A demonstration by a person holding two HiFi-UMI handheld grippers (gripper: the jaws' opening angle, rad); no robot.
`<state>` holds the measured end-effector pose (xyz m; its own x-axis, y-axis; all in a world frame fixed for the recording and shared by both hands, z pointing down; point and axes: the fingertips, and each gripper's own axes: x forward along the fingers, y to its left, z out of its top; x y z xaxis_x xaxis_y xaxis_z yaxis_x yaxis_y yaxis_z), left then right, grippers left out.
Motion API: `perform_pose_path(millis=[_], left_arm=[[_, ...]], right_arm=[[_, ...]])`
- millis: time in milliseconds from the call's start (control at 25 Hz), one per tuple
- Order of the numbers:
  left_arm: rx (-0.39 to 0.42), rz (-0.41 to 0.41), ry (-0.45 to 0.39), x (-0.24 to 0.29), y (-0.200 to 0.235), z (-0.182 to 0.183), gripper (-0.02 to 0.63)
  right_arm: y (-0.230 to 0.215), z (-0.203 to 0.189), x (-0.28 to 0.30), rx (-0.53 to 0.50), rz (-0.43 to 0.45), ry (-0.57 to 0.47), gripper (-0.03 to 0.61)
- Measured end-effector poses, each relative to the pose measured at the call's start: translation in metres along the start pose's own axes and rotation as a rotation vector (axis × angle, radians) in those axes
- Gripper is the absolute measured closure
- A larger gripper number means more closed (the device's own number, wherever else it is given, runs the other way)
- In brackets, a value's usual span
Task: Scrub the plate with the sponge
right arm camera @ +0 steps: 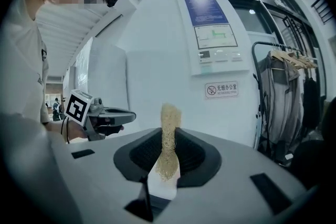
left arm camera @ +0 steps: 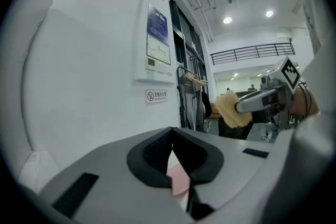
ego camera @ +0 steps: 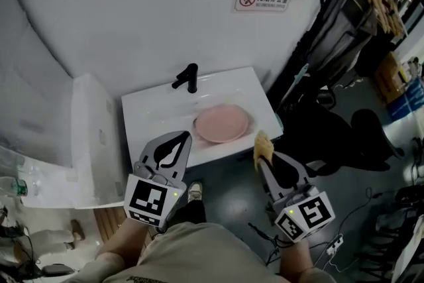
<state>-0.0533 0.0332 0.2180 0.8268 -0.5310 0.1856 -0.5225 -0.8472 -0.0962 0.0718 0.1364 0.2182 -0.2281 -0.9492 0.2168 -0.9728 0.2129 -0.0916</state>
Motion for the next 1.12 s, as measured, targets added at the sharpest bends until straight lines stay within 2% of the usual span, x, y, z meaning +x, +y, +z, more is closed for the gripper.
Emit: perform_pose_path(millis=[240,440,960,1120], left_arm=[[-0.006,-0.006,0.001,0.05,0.065,0.002,0.607],[-0.016,0.006,-0.001,0.075,0.101,0.001,0.607],[-0.024,0.029,-0.003,0.106,0.116,0.005,0.607],[-0.11,0.049,0.018,0.114,0.116,0.0,0.607]], right_arm=[[-0.026,0.016,0.079,-0.005,0.003,0.02,0.5],[-0.042,0.026,0.119,0.004,-0.006,0.011,0.5],[-0.084,0.032,0.145,0.006,-0.006,0.027,0.5],[-0.099,0.026,0.149,0.005,0.028,0.045,0.5]])
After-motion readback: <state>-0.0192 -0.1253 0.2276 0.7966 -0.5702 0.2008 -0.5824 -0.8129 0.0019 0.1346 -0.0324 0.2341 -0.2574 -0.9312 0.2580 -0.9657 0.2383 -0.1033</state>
